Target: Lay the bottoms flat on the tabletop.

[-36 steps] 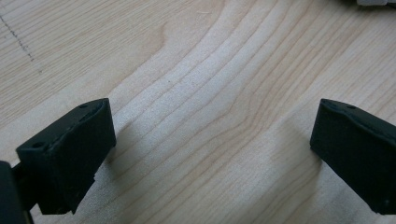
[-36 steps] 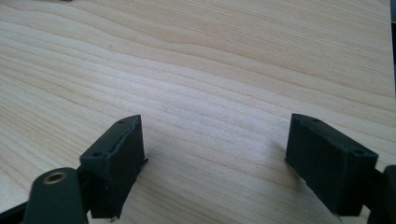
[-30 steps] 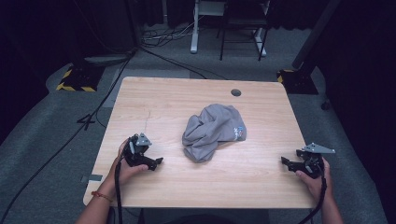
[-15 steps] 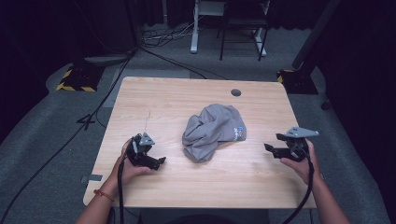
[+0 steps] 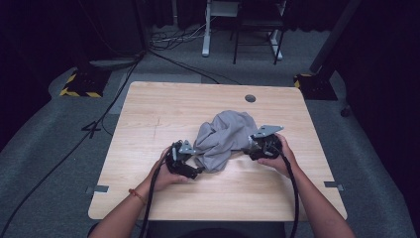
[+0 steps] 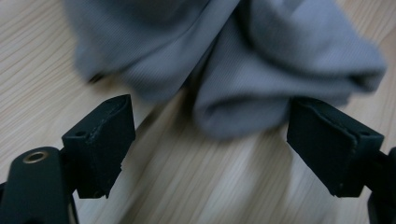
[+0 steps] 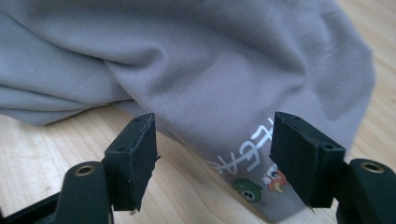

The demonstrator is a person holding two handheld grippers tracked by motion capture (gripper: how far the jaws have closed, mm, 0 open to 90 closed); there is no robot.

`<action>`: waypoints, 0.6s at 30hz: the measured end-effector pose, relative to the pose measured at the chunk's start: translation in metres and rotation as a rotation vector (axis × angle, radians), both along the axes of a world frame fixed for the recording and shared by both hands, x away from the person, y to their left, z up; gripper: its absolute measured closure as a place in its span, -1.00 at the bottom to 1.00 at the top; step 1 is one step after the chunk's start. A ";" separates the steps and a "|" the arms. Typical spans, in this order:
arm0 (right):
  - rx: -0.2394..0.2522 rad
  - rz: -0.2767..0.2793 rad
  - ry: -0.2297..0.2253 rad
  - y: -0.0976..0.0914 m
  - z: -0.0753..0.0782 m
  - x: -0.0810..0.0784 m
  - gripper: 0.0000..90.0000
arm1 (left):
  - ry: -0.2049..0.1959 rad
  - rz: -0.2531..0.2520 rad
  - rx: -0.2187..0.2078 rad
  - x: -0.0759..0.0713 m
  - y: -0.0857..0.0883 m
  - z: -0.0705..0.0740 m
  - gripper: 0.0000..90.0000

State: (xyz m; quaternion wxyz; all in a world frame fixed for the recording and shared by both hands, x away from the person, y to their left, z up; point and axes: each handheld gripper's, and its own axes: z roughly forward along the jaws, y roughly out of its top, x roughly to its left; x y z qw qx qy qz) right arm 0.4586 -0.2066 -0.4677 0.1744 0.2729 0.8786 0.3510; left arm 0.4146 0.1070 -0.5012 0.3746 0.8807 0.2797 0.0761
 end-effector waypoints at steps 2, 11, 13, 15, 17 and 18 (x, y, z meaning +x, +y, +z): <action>-0.010 0.017 0.011 0.004 -0.004 0.003 -0.28 | -0.005 -0.014 -0.009 0.002 -0.009 0.000 -0.49; -0.099 0.006 -0.022 0.020 -0.018 0.004 0.67 | -0.098 -0.075 -0.003 -0.002 -0.010 0.012 0.77; -0.091 -0.014 -0.062 0.015 -0.013 0.002 0.89 | -0.112 -0.074 -0.007 -0.005 -0.004 0.019 0.83; -0.063 -0.038 -0.095 0.008 -0.004 0.000 0.94 | -0.141 -0.066 -0.012 -0.009 0.002 0.026 0.86; -0.033 -0.065 -0.134 0.001 0.007 -0.003 0.97 | -0.146 -0.059 -0.034 -0.012 0.010 0.034 0.87; -0.033 -0.065 -0.134 0.001 0.007 -0.003 0.97 | -0.146 -0.059 -0.034 -0.012 0.010 0.034 0.87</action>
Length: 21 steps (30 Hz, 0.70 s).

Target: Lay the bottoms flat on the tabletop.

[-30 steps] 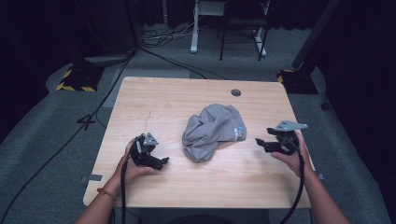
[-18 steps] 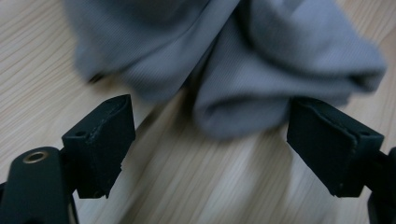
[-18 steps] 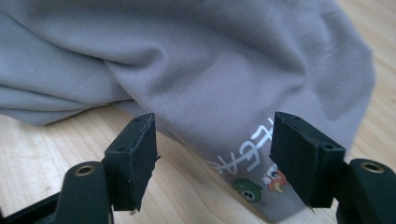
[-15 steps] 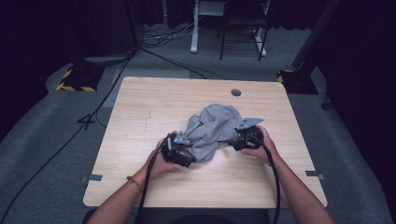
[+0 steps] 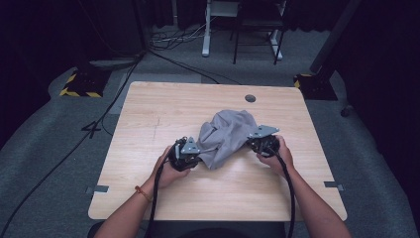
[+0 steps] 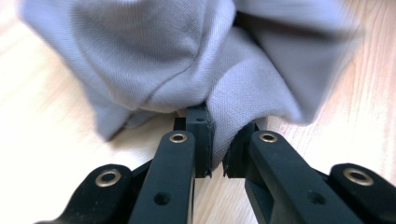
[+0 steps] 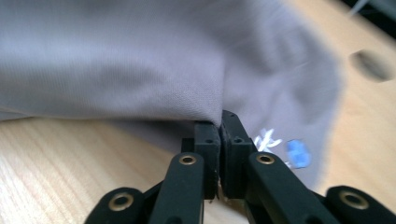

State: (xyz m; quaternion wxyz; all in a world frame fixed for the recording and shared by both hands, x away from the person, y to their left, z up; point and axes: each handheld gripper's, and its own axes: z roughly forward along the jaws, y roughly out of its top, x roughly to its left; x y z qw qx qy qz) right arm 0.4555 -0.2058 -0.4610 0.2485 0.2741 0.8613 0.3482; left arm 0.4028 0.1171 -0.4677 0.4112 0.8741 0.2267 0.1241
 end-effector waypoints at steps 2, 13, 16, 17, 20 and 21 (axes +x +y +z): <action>0.065 -0.049 -0.055 -0.013 0.021 -0.004 0.97 | -0.033 0.015 -0.021 -0.005 0.012 0.015 0.88; 0.197 -0.120 -0.169 -0.035 0.070 -0.018 0.97 | -0.119 -0.061 -0.088 -0.038 0.013 0.074 0.89; 0.212 -0.130 -0.181 -0.036 0.073 -0.019 0.97 | -0.120 -0.104 -0.074 -0.047 0.002 0.077 0.89; 0.211 -0.136 -0.180 -0.036 0.074 -0.018 0.96 | -0.116 -0.113 -0.069 -0.049 -0.001 0.077 0.88; 0.200 -0.143 -0.169 -0.038 0.070 -0.014 0.96 | -0.088 -0.169 -0.032 -0.056 -0.020 0.068 0.87; 0.193 -0.150 -0.153 -0.040 0.066 -0.011 0.95 | -0.082 -0.186 -0.020 -0.058 -0.026 0.063 0.86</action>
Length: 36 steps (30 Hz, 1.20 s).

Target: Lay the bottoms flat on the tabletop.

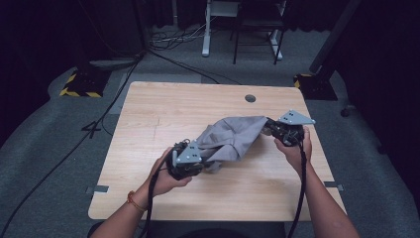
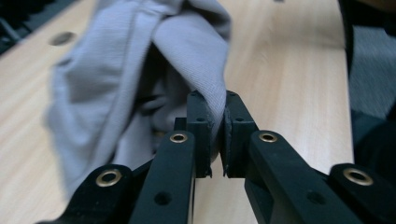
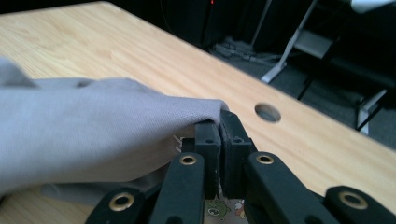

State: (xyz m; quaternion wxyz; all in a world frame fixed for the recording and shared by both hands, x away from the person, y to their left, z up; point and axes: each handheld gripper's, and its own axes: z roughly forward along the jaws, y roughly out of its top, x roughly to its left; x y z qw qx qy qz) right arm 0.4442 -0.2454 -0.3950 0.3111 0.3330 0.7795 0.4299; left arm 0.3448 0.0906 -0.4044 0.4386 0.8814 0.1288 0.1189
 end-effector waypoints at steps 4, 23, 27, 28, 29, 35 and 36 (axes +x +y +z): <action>-0.025 -0.049 0.050 -0.010 -0.015 0.011 0.93 | 0.038 -0.049 0.052 -0.001 -0.026 -0.021 0.70; -0.047 0.089 0.204 -0.019 -0.035 -0.015 -0.01 | 0.157 0.215 0.097 0.085 0.002 -0.071 -0.35; -0.036 0.192 0.201 -0.008 -0.033 -0.045 0.03 | 0.142 0.207 0.109 0.091 -0.001 -0.077 -0.11; -0.012 0.219 0.230 -0.005 -0.037 -0.050 0.04 | 0.143 0.206 0.119 0.091 -0.001 -0.078 0.06; -0.020 0.243 0.250 0.000 -0.041 -0.055 0.04 | 0.148 0.197 0.129 0.092 -0.001 -0.079 0.28; -0.126 0.339 0.288 0.039 -0.068 -0.061 0.04 | 0.093 0.189 0.124 0.089 0.000 -0.074 0.87; -0.140 0.332 0.283 0.042 -0.070 -0.059 -0.02 | 0.080 0.192 0.116 0.088 0.003 -0.070 0.88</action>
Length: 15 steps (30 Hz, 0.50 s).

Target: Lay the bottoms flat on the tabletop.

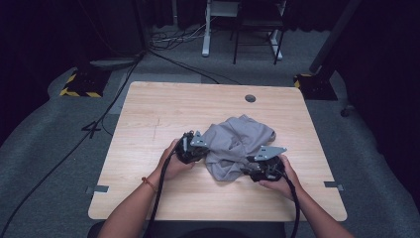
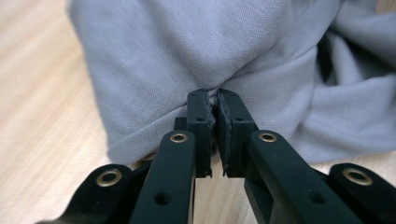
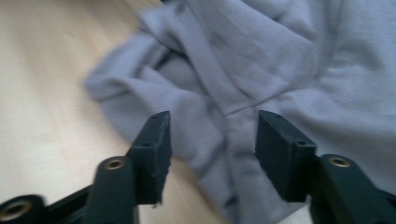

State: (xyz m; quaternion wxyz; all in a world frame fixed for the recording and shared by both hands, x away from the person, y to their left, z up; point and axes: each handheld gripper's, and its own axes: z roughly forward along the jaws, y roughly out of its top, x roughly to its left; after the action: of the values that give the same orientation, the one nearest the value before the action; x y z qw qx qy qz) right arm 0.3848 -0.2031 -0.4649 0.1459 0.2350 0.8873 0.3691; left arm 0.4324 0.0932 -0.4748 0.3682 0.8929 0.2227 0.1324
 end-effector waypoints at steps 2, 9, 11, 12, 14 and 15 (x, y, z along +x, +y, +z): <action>-0.028 -0.034 -0.020 0.003 -0.003 0.003 -0.08 | -0.008 0.001 -0.021 -0.002 0.003 0.004 0.89; -0.047 -0.175 -0.010 -0.011 -0.012 0.041 0.00 | -0.082 -0.010 -0.169 -0.017 0.020 0.046 0.99; -0.045 -0.152 0.002 -0.009 -0.015 0.042 0.32 | -0.098 -0.028 -0.149 -0.021 0.015 0.050 0.99; -0.052 -0.146 0.004 -0.007 -0.015 0.041 0.47 | -0.101 -0.031 -0.135 -0.022 0.013 0.050 0.99; -0.063 -0.138 0.001 -0.006 -0.016 0.041 0.64 | -0.106 -0.033 -0.132 -0.022 0.011 0.050 0.99; -0.092 -0.135 -0.021 -0.005 -0.015 0.040 0.92 | -0.100 -0.031 -0.130 -0.020 0.010 0.048 1.00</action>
State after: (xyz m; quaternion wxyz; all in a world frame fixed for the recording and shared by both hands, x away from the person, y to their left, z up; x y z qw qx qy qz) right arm 0.4250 -0.2081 -0.4801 0.1904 0.2833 0.8840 0.3196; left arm 0.4120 0.1031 -0.4266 0.4379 0.8628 0.1983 0.1563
